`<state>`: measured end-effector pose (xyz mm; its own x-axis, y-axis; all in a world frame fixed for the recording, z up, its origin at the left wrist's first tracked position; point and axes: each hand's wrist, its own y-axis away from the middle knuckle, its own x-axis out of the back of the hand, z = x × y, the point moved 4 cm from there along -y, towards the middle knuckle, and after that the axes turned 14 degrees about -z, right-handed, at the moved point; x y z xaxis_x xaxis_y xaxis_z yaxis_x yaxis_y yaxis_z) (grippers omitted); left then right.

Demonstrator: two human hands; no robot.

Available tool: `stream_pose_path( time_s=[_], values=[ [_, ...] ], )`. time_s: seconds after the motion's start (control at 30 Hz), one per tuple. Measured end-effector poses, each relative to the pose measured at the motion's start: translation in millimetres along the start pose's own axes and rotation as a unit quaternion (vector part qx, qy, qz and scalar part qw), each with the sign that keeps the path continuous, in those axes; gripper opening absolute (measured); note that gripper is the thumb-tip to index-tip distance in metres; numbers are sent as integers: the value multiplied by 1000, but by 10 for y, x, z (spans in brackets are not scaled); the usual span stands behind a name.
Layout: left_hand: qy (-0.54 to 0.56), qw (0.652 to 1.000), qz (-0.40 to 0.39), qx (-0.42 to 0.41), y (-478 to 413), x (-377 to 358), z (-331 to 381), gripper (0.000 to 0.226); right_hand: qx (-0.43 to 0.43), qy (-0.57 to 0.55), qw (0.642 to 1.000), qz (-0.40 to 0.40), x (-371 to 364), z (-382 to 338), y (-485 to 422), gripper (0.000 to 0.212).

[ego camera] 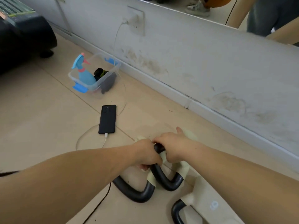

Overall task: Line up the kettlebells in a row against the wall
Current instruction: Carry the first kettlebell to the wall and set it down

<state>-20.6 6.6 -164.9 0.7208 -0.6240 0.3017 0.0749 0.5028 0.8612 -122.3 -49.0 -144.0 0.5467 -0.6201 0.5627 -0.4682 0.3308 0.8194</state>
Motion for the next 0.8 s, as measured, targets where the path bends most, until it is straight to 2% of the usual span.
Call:
stream_pose_path(
  time_s=[0.1,0.17,0.27,0.37,0.43,0.47,0.53,0.6,0.67,0.7,0.8],
  values=[
    [-77,995,51,-48,182,135,391,27,-19,6,993,115,89,187,73,36],
    [-98,987,94,-91,257,194,640,32,-40,-39,985,160,144,458,207,19],
    [-19,981,114,-158,256,189,849,36,-44,-223,956,185,127,865,408,16],
    [67,978,40,-194,212,14,882,44,-38,-345,907,240,77,1116,524,16],
    [112,976,-27,-188,129,-198,846,57,-46,-441,858,257,52,1223,557,22],
    [121,977,-33,-175,71,-282,832,59,-60,-504,823,253,26,1277,567,32],
    [143,977,-5,-156,-15,-357,872,54,-128,-593,752,257,-56,1436,612,48],
    [184,972,10,-147,-38,-378,954,47,-198,-649,677,285,-128,1589,714,41],
    [206,968,18,-143,-26,-411,1047,42,-204,-709,621,264,-148,1605,812,43],
    [207,968,29,-140,-27,-426,1084,42,-192,-723,621,234,-115,1561,842,50],
    [168,975,55,-131,-37,-473,1168,40,-138,-720,665,146,59,1321,863,77]
  ],
)
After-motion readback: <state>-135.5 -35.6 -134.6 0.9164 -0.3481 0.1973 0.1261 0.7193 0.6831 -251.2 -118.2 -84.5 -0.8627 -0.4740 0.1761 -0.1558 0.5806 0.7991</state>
